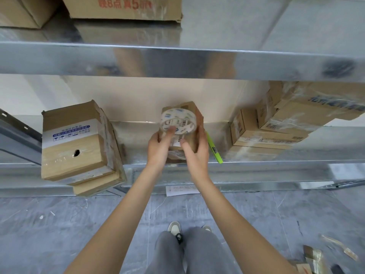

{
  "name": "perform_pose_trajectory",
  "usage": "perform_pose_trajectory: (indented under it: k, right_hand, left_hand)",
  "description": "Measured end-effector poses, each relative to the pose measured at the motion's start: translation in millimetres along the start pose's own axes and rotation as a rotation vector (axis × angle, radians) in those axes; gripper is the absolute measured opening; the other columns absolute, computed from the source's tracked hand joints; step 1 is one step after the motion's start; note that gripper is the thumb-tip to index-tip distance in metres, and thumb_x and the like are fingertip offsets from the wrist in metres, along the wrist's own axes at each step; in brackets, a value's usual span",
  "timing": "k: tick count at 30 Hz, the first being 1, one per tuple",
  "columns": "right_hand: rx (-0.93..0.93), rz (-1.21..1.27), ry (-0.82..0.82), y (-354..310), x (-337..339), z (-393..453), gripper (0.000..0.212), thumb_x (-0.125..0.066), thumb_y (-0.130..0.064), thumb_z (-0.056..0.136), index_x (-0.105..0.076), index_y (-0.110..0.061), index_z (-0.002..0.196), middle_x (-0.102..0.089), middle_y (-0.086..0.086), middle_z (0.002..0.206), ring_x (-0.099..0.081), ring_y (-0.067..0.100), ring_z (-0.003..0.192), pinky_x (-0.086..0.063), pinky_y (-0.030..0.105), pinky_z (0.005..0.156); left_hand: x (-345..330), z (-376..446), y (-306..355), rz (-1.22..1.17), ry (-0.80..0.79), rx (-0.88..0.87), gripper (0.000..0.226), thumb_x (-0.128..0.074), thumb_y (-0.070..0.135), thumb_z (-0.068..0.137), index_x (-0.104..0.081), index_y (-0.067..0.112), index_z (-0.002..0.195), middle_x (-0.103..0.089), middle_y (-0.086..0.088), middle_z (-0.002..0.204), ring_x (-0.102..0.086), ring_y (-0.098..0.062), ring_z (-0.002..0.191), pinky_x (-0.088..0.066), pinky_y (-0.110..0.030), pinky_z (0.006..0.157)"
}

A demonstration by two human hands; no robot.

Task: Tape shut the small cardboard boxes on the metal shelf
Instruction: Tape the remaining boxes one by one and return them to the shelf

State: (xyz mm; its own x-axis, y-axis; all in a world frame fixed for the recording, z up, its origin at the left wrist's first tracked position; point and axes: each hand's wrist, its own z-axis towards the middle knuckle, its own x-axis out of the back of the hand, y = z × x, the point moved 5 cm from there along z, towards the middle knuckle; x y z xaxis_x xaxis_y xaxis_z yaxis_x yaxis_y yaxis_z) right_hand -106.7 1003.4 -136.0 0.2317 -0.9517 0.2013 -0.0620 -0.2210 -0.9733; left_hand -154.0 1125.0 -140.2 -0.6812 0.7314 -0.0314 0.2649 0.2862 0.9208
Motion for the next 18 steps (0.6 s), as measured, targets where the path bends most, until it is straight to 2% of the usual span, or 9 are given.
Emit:
perform_pose_trajectory:
  k: [1, 3, 6, 10, 12, 14, 15, 17, 18]
  right_hand:
    - [-0.021, 0.086, -0.012, 4.2, 0.6, -2.3, 0.061, -0.063, -0.034, 0.083, -0.043, -0.026, 0.14, -0.048, -0.008, 0.141, -0.041, 0.012, 0.134, -0.036, 0.036, 0.11]
    - [-0.05, 0.115, -0.018, 13.9, 1.1, -5.6, 0.043, -0.063, -0.029, 0.088, -0.049, -0.032, 0.128, -0.056, -0.015, 0.127, -0.048, 0.009, 0.126, -0.041, 0.025, 0.101]
    - [-0.041, 0.115, -0.015, 23.0, 3.7, -6.5, 0.042, -0.065, -0.023, 0.089, -0.047, -0.046, 0.119, -0.055, -0.016, 0.125, -0.048, 0.007, 0.124, -0.038, 0.016, 0.097]
    - [-0.061, 0.127, -0.053, 25.3, 7.1, -4.5, 0.046, -0.062, -0.018, 0.091, -0.043, -0.052, 0.115, -0.052, -0.023, 0.126, -0.047, 0.002, 0.122, -0.037, 0.014, 0.098]
    - [-0.064, 0.122, -0.034, 26.0, 9.8, -5.4, 0.05, -0.062, -0.014, 0.091, -0.043, -0.043, 0.127, -0.053, -0.012, 0.133, -0.047, 0.006, 0.125, -0.038, 0.025, 0.106]
    - [-0.042, 0.073, -0.044, 26.7, 12.4, -7.1, 0.064, -0.062, -0.016, 0.093, -0.031, -0.031, 0.146, -0.041, -0.002, 0.148, -0.036, 0.01, 0.137, -0.03, 0.029, 0.114]
    - [-0.023, 0.019, -0.069, 27.4, 13.0, -8.5, 0.069, -0.06, -0.022, 0.095, -0.022, -0.032, 0.151, -0.03, -0.001, 0.156, -0.025, 0.009, 0.143, -0.024, 0.029, 0.116]
    - [0.026, -0.083, -0.143, 30.4, 11.7, -10.4, 0.064, -0.049, -0.036, 0.1, -0.013, -0.039, 0.153, -0.011, -0.004, 0.162, -0.006, -0.006, 0.144, -0.014, 0.027, 0.115]
    - [0.044, -0.128, -0.179, 31.9, 10.8, -10.6, 0.061, -0.043, -0.04, 0.102, -0.01, -0.043, 0.152, -0.005, -0.005, 0.163, -0.002, -0.021, 0.136, -0.013, 0.025, 0.113]
  left_hand:
    - [0.5, 0.4, 7.5, 0.123, 0.034, -0.08, 0.037, -0.066, 0.05, 0.085, -0.064, 0.023, 0.111, -0.072, 0.011, 0.098, -0.068, -0.01, 0.095, -0.049, -0.016, 0.068]
    - [-3.5, -1.7, 16.6, 0.436, 0.052, -0.208, 0.04, -0.066, 0.049, 0.084, -0.059, 0.024, 0.114, -0.069, 0.007, 0.102, -0.066, -0.016, 0.096, -0.052, -0.028, 0.074]
    - [-14.5, -7.2, 9.5, 0.796, 0.028, -0.27, 0.05, -0.056, 0.051, 0.088, -0.049, 0.021, 0.128, -0.064, -0.006, 0.114, -0.061, -0.03, 0.103, -0.052, -0.041, 0.084]
    - [-28.0, -9.8, 0.7, 0.987, -0.015, -0.27, 0.047, -0.041, 0.044, 0.098, -0.045, 0.022, 0.139, -0.045, -0.017, 0.141, -0.055, -0.042, 0.114, -0.047, -0.043, 0.092]
    - [-31.7, -9.7, 2.0, 0.97, -0.052, -0.301, 0.04, -0.038, 0.035, 0.101, -0.047, 0.02, 0.137, -0.033, -0.021, 0.151, -0.05, -0.042, 0.122, -0.043, -0.042, 0.095]
    - [-26.8, -10.5, 8.2, 0.778, -0.071, -0.383, 0.03, -0.039, 0.018, 0.101, -0.05, 0.009, 0.127, -0.043, -0.023, 0.144, -0.051, -0.04, 0.121, -0.045, -0.038, 0.092]
    - [-20.0, -11.0, 12.5, 0.666, -0.049, -0.431, 0.024, -0.038, 0.01, 0.099, -0.05, 0.004, 0.119, -0.055, -0.022, 0.131, -0.057, -0.039, 0.112, -0.049, -0.033, 0.084]
    - [-1.7, -10.2, 18.3, 0.569, 0.024, -0.467, 0.016, -0.037, 0.003, 0.098, -0.049, 0.004, 0.109, -0.064, -0.012, 0.097, -0.064, -0.034, 0.086, -0.045, -0.019, 0.061]
    - [6.5, -8.6, 20.1, 0.578, 0.046, -0.472, 0.015, -0.036, 0.004, 0.098, -0.048, 0.006, 0.108, -0.063, -0.009, 0.088, -0.064, -0.033, 0.079, -0.043, -0.019, 0.055]
